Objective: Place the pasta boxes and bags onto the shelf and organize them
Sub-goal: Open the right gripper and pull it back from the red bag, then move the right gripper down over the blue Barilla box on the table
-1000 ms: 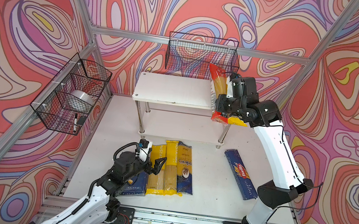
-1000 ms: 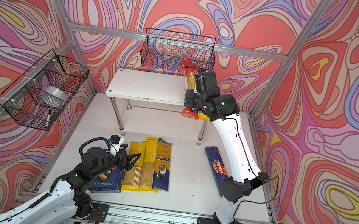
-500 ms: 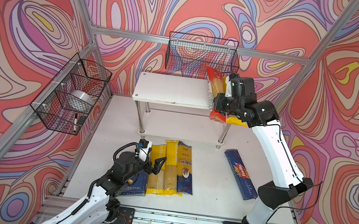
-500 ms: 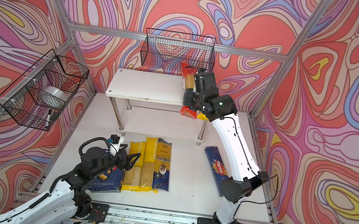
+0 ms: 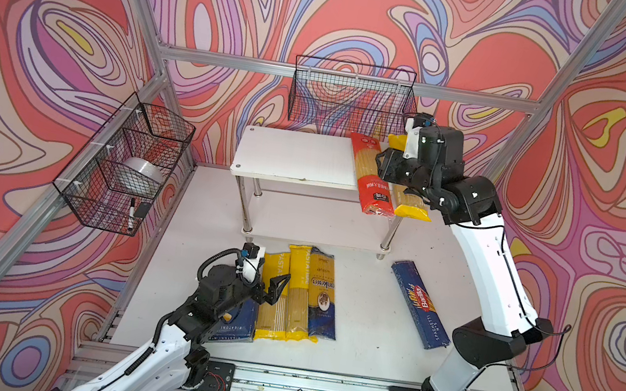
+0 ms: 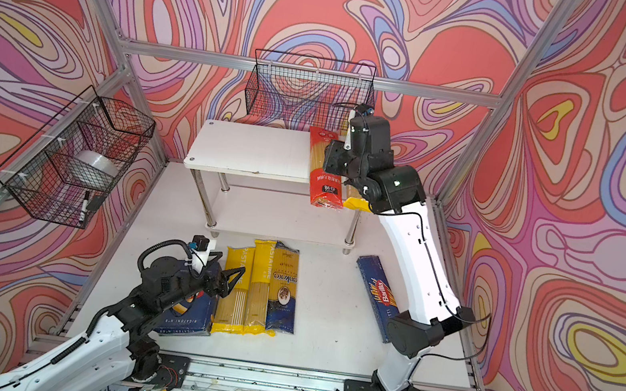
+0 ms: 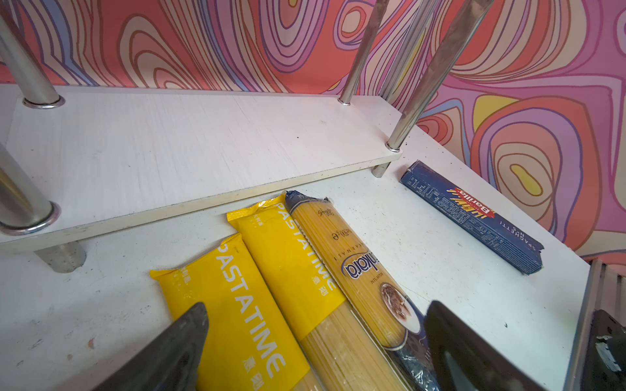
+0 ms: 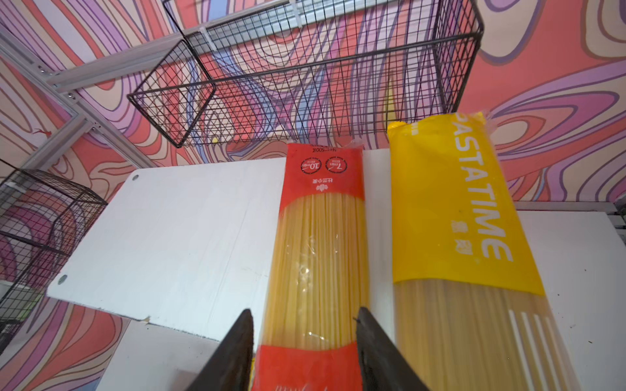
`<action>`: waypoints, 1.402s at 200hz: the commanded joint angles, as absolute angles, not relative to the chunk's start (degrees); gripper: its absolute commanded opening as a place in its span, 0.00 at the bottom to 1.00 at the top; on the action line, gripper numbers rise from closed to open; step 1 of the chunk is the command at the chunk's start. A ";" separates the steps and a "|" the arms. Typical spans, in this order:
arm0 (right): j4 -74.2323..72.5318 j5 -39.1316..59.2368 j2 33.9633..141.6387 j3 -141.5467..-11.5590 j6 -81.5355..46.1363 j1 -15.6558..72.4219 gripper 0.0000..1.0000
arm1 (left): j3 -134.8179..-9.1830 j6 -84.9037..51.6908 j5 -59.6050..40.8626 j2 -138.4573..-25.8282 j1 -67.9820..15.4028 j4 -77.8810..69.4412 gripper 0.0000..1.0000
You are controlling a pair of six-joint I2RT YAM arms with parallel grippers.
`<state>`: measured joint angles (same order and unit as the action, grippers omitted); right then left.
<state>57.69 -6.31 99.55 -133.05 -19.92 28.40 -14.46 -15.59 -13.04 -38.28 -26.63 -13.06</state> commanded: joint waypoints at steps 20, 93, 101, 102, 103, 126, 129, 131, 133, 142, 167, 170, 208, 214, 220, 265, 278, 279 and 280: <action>59.98 1.24 85.82 -124.19 -17.34 28.20 0.50 | -13.67 -14.68 -12.76 -38.31 -26.65 -13.61 1.00; 73.74 4.48 76.96 -116.07 -13.50 28.25 0.48 | -13.90 -14.33 -13.06 -39.46 -26.63 -13.89 1.00; 74.04 6.70 77.36 -115.77 -13.34 28.13 0.47 | -13.92 -14.29 -13.22 -39.42 -26.70 -13.89 1.00; 74.02 6.91 77.40 -115.72 -13.31 28.13 0.47 | -13.86 -14.22 -13.25 -39.40 -26.62 -13.89 1.00; 74.10 7.15 77.46 -115.69 -13.29 28.13 0.47 | -13.87 -14.18 -13.30 -39.39 -26.63 -13.89 1.00; 71.67 10.56 77.53 -113.19 -13.62 28.28 0.47 | -13.89 -14.06 -13.18 -39.55 -26.63 -13.89 1.00; 71.32 10.59 77.52 -112.98 -13.67 28.33 0.47 | -13.89 -14.06 -13.18 -39.55 -26.66 -13.89 1.00; 71.07 10.58 77.50 -112.69 -13.68 28.37 0.47 | -13.89 -14.02 -13.18 -39.55 -26.64 -13.89 1.00; 70.95 10.56 77.46 -112.55 -13.65 28.38 0.47 | -13.89 -14.03 -13.14 -39.62 -26.63 -13.89 1.00; 70.05 10.17 77.54 -111.60 -13.40 28.57 0.47 | -13.79 -14.06 -13.26 -39.73 -26.62 -13.93 1.00; 69.07 11.11 78.39 -110.28 -13.11 29.34 0.47 | -13.88 -14.03 -13.28 -40.29 -26.63 -14.15 1.00; 68.94 11.28 78.60 -110.15 -13.15 29.54 0.47 | -13.82 -14.06 -13.35 -40.34 -26.61 -14.23 1.00; 68.20 9.82 80.38 -110.18 -13.36 32.43 0.48 | -13.91 -14.06 -13.58 -40.87 -26.63 -14.49 1.00; 67.77 9.76 80.42 -110.06 -13.44 32.64 0.48 | -13.92 -14.06 -13.64 -40.87 -26.67 -14.50 1.00; 67.31 9.66 80.63 -109.90 -13.53 32.89 0.48 | -13.93 -14.06 -13.61 -40.86 -26.65 -14.50 1.00; 65.20 8.96 83.20 -110.04 -13.62 34.41 0.49 | -13.96 -14.06 -13.53 -40.69 -26.65 -14.41 1.00; 64.27 8.92 83.73 -110.00 -13.62 34.51 0.50 | -13.97 -14.15 -13.61 -40.61 -26.63 -14.41 1.00; 64.17 8.94 83.83 -110.02 -13.62 34.48 0.50 | -13.97 -14.15 -13.61 -40.61 -26.68 -14.41 1.00; 64.05 8.96 83.95 -110.01 -13.62 34.50 0.50 | -13.97 -14.15 -13.57 -40.61 -26.65 -14.41 1.00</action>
<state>66.81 9.82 82.74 -110.39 -13.96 34.11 -14.46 -14.79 -13.08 -40.77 -26.63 -13.15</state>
